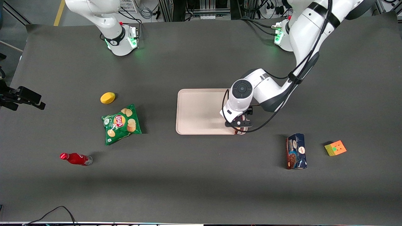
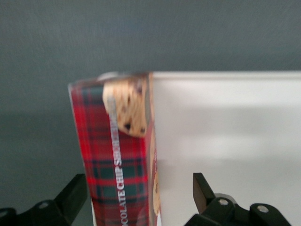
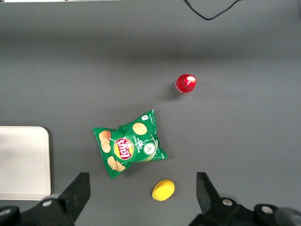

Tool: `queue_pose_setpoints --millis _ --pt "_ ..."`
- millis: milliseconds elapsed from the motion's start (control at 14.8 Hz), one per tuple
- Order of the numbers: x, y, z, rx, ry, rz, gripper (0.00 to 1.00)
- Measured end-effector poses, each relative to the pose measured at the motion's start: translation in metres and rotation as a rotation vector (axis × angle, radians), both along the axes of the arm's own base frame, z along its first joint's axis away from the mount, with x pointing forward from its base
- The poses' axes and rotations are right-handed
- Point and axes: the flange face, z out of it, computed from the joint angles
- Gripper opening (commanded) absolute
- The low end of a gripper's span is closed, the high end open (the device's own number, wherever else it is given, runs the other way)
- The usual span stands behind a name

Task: Place red cookie box on tray

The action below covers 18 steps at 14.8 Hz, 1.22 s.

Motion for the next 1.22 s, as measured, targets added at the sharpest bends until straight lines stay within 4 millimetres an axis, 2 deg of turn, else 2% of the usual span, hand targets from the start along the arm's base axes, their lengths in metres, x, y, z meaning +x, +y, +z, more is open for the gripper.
queue_pose_setpoints --millis 203,405,608,811,1014,1216 --pt "0.023 0.003 0.038 -0.049 -0.044 0.045 1.00" --pt "0.047 0.032 0.091 -0.075 -0.096 0.093 1.00" --pt "0.070 0.094 0.151 -0.063 -0.111 0.104 1.00" --pt "0.082 0.173 0.203 -0.059 -0.083 0.094 1.00" --pt "0.074 0.248 0.251 -0.010 -0.049 0.046 1.00" --pt "0.056 0.297 0.294 0.023 -0.037 0.011 1.00"
